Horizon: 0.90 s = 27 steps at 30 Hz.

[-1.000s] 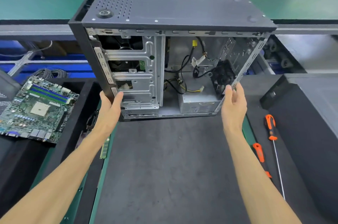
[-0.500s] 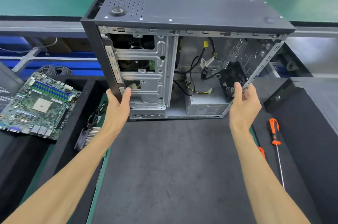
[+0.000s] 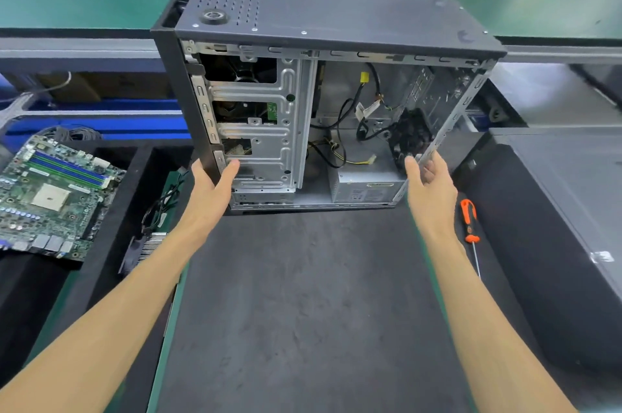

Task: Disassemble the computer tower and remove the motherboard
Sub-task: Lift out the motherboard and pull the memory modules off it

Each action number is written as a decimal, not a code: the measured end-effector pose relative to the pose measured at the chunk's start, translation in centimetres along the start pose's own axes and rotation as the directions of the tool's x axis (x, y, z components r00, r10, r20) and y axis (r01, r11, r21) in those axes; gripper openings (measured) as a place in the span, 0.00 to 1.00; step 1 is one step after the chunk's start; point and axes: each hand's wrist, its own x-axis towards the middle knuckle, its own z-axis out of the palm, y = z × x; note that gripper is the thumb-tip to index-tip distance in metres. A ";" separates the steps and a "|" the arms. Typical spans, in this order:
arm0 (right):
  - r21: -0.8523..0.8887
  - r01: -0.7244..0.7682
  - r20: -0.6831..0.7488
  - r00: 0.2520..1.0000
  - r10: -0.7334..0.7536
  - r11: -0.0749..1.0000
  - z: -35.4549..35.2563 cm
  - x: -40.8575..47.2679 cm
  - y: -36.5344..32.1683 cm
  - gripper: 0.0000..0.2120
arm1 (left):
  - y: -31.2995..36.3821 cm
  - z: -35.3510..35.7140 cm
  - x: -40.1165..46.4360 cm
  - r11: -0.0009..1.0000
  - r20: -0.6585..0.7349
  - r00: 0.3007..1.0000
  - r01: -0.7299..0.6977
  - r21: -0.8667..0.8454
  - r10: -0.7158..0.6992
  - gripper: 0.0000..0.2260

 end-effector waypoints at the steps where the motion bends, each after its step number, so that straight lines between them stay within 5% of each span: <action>1: -0.035 -0.034 0.009 0.999 0.034 0.999 -0.7 -0.7 0.3 0.24 | -0.3 0.0 -0.4 1.000 0.000 1.000 0.017 -0.007 -0.017 0.31; 3: -0.110 -0.070 -0.017 0.997 0.069 0.991 -2.5 -2.7 1.2 0.24 | -1.0 0.2 -1.9 0.999 -0.132 0.991 -0.008 -0.044 0.002 0.27; 6: -0.200 -0.144 -0.064 0.989 0.133 0.969 -5.8 -6.6 3.3 0.21 | -1.7 1.4 -6.1 0.974 -0.426 0.884 -0.225 -0.032 0.190 0.13; 8: -0.271 -0.216 -0.094 0.976 0.198 0.938 -8.0 -8.8 4.7 0.22 | -1.9 2.9 -8.5 0.955 -0.440 0.865 -0.292 -0.048 0.242 0.11; 13: -0.412 -0.314 -0.152 0.949 0.275 0.856 -12.9 -12.2 6.8 0.25 | -1.8 9.7 -12.7 0.990 -0.004 0.990 -0.142 -0.017 0.142 0.08; 19: -0.478 -0.327 -0.062 0.938 0.340 0.815 -15.4 -12.4 9.0 0.28 | -0.7 19.8 -16.3 0.973 0.539 0.841 -0.081 0.217 -0.050 0.11; 23: -0.490 -0.322 0.021 0.924 0.381 0.810 -15.6 -11.5 11.1 0.24 | -0.1 26.4 -17.2 0.913 0.591 0.801 -0.167 0.373 -0.095 0.20; 27: -0.559 -0.252 0.082 0.931 0.355 0.790 -15.6 -10.1 12.8 0.11 | -0.9 31.8 -17.8 0.829 0.497 0.864 -0.215 0.516 -0.085 0.18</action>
